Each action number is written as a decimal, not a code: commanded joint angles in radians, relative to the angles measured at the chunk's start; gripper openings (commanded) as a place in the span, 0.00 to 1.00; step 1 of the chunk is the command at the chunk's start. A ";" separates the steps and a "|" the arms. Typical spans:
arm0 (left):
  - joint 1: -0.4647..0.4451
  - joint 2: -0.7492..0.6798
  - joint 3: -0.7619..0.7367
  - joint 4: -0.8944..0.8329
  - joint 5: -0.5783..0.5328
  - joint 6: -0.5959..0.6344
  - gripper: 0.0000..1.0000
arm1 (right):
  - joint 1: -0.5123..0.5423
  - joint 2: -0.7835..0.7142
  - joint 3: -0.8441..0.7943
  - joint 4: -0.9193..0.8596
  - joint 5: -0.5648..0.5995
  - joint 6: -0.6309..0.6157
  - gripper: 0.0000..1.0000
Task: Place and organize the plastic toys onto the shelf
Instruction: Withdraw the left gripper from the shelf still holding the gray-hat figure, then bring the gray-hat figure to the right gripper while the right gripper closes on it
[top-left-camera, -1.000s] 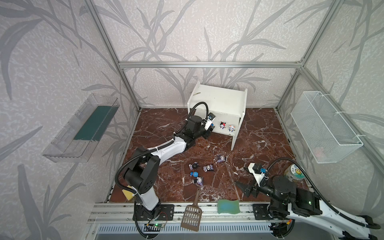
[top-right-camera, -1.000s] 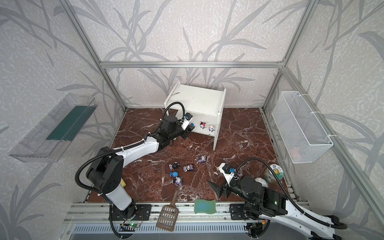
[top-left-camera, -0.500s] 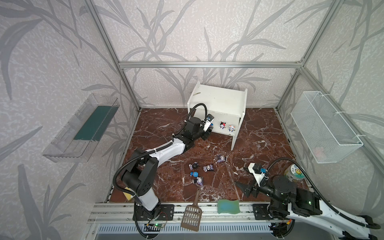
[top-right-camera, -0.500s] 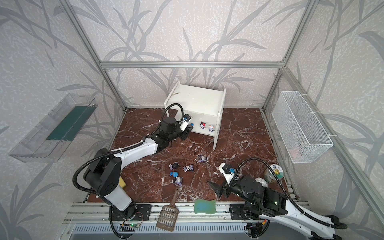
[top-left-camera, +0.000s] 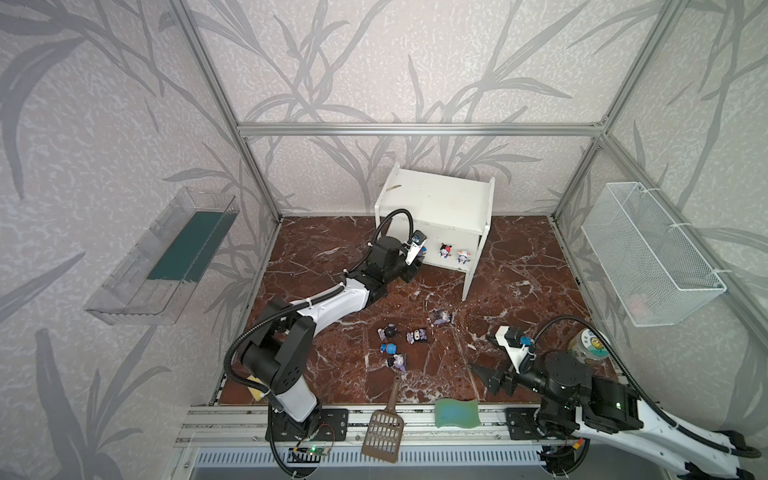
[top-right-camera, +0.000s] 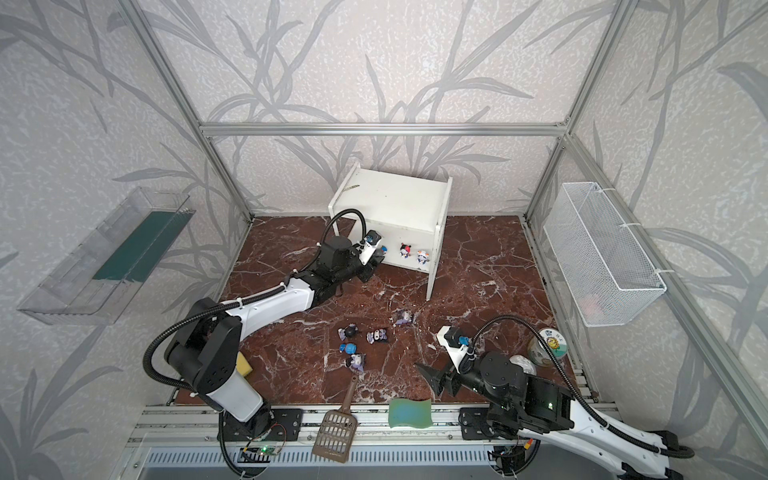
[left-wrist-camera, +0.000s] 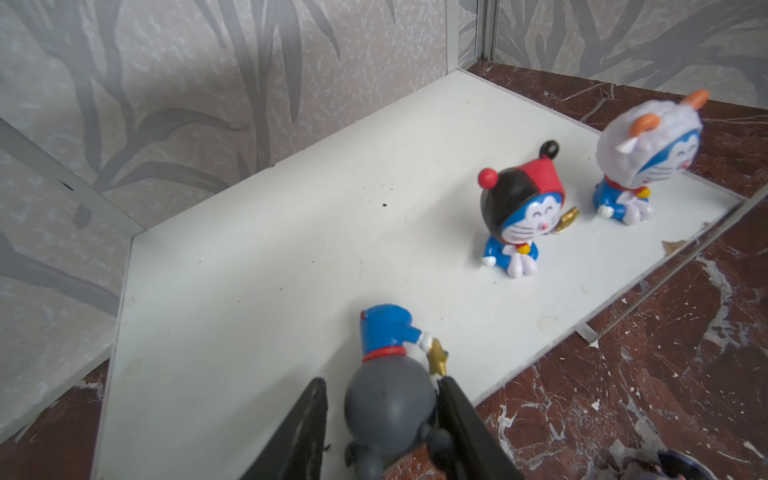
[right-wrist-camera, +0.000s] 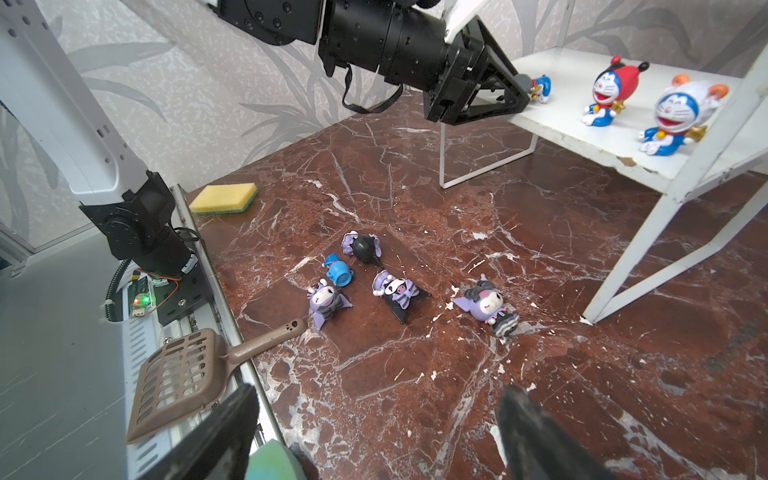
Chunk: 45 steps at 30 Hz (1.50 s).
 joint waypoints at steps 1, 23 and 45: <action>0.007 -0.027 -0.006 0.007 -0.006 0.021 0.41 | 0.009 -0.014 -0.006 0.024 -0.007 0.003 0.89; -0.047 -0.304 -0.010 -0.377 0.005 0.009 0.20 | 0.008 0.101 0.039 0.098 -0.028 -0.129 0.88; -0.259 -0.638 0.116 -1.311 0.426 -0.079 0.21 | 0.080 0.593 0.259 0.308 -0.353 -0.619 0.78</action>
